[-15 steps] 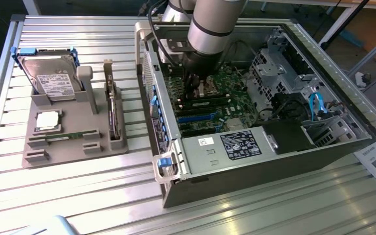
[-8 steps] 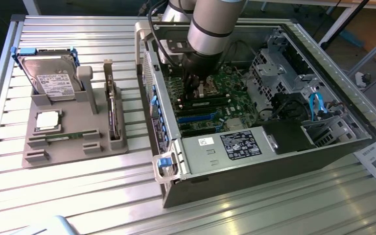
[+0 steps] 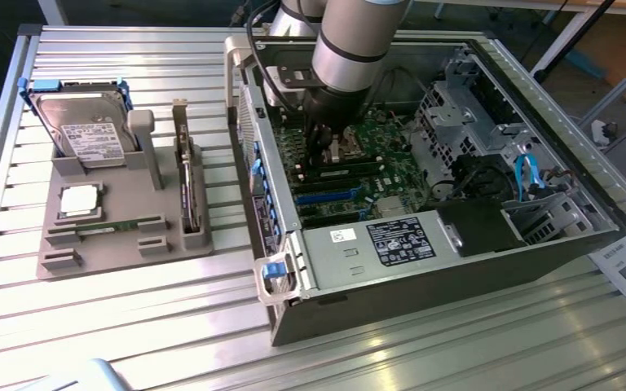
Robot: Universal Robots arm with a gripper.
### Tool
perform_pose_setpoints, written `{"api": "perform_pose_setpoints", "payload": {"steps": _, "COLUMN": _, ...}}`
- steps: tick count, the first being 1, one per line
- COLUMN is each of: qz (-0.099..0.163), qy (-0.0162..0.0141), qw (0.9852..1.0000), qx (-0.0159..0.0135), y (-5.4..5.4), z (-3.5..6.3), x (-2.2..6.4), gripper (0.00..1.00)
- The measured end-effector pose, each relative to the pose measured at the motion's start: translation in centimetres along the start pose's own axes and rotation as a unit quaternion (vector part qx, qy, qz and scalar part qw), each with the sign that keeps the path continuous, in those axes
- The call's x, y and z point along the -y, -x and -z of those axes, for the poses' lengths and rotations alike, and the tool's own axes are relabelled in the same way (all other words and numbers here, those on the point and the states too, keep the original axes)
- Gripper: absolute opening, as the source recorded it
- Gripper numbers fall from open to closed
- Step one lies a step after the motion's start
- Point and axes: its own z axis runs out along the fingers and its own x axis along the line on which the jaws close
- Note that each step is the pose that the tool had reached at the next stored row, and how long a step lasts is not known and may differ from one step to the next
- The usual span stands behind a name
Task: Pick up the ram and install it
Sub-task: 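Press down the ram until it locks into place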
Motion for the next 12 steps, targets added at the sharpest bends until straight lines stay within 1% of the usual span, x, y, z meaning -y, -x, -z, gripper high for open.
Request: {"api": "perform_pose_setpoints", "payload": {"steps": 12, "qz": 0.0, "qy": 0.0, "qw": 1.0, "qx": 0.0, "y": -0.2, "z": -0.12, "x": 0.01, "gripper": 0.1}}
